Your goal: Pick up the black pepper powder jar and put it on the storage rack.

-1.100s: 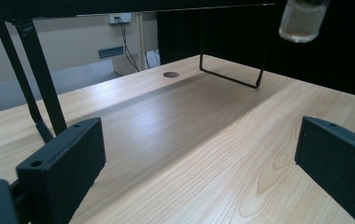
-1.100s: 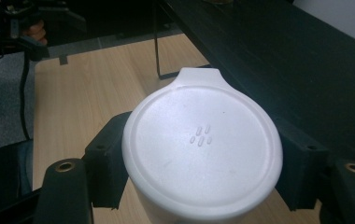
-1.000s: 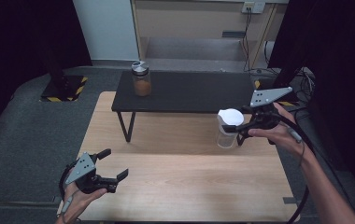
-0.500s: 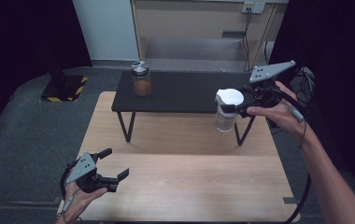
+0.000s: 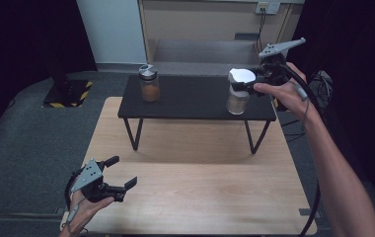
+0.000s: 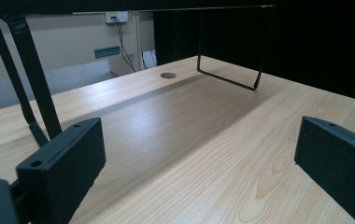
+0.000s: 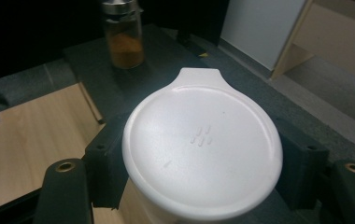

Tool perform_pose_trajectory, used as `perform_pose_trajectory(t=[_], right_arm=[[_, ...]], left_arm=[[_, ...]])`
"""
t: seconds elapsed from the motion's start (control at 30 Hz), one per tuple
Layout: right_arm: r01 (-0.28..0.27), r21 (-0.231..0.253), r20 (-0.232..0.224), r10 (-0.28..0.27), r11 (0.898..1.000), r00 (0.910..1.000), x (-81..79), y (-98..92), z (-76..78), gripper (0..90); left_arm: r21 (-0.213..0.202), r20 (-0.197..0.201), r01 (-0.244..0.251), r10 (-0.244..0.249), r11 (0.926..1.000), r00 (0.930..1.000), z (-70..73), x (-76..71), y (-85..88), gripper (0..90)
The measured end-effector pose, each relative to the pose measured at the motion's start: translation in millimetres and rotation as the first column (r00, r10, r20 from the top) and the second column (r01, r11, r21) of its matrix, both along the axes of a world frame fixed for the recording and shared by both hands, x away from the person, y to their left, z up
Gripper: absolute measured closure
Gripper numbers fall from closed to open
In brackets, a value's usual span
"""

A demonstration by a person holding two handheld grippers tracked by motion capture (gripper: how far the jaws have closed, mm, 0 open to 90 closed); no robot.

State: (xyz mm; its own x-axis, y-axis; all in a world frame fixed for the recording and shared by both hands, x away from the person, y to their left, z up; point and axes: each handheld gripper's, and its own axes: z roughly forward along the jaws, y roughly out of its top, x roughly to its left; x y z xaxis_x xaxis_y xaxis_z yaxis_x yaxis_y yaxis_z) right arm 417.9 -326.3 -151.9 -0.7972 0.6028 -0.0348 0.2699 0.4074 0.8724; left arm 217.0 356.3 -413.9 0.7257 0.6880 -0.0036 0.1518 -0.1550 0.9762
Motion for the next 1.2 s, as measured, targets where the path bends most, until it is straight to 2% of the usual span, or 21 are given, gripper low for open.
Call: perform_pose_trajectory(t=[0.13,0.3,0.47,0.67,0.9,1.1,1.17,1.2], right_arm=[[0.057,-0.006,-0.004,-0.057,0.998,0.9983,13.4,4.9,1.1,31.4],[0.126,-0.013,-0.016,-0.126,0.992,0.9919,28.1,12.2,-0.5,31.4],[0.162,-0.02,-0.034,-0.163,0.987,0.9861,40.5,17.0,-6.4,31.3],[0.185,0.011,-0.038,-0.185,0.983,0.982,48.3,15.7,-13.7,31.4],[0.185,0.001,-0.057,-0.184,0.983,0.9812,55.0,17.2,-17.5,31.3],[0.178,0.008,-0.033,-0.178,0.984,0.9835,53.3,18.4,-22.5,30.6],[0.192,0.036,-0.005,-0.191,0.981,0.9815,48.8,17.8,-27.5,22.1],[0.191,0.07,-0.024,-0.19,0.979,0.9815,49.9,14.3,-29.4,17.2]], left_arm=[[0.0,0.001,0.0,0.0,1.0,1.0,0.2,0.7,-0.3,0.7],[0.001,0.0,0.001,-0.001,1.0,1.0,0.0,0.9,0.4,0.7],[-0.009,-0.006,-0.005,0.005,0.9999,1.0,-0.9,0.6,1.3,0.7],[-0.003,-0.008,-0.001,0.001,1.0,1.0,-0.7,1.4,0.7,0.8],[0.002,-0.006,0.0,0.0,1.0,1.0,-0.4,1.5,0.6,0.8],[0.005,-0.006,0.0,0.0,1.0,1.0,-0.2,1.7,0.9,0.8],[0.0,-0.006,-0.002,0.002,1.0,1.0,-0.6,1.5,0.8,0.8],[0.001,-0.006,-0.003,0.003,1.0,1.0,-0.5,1.3,0.8,0.8]])
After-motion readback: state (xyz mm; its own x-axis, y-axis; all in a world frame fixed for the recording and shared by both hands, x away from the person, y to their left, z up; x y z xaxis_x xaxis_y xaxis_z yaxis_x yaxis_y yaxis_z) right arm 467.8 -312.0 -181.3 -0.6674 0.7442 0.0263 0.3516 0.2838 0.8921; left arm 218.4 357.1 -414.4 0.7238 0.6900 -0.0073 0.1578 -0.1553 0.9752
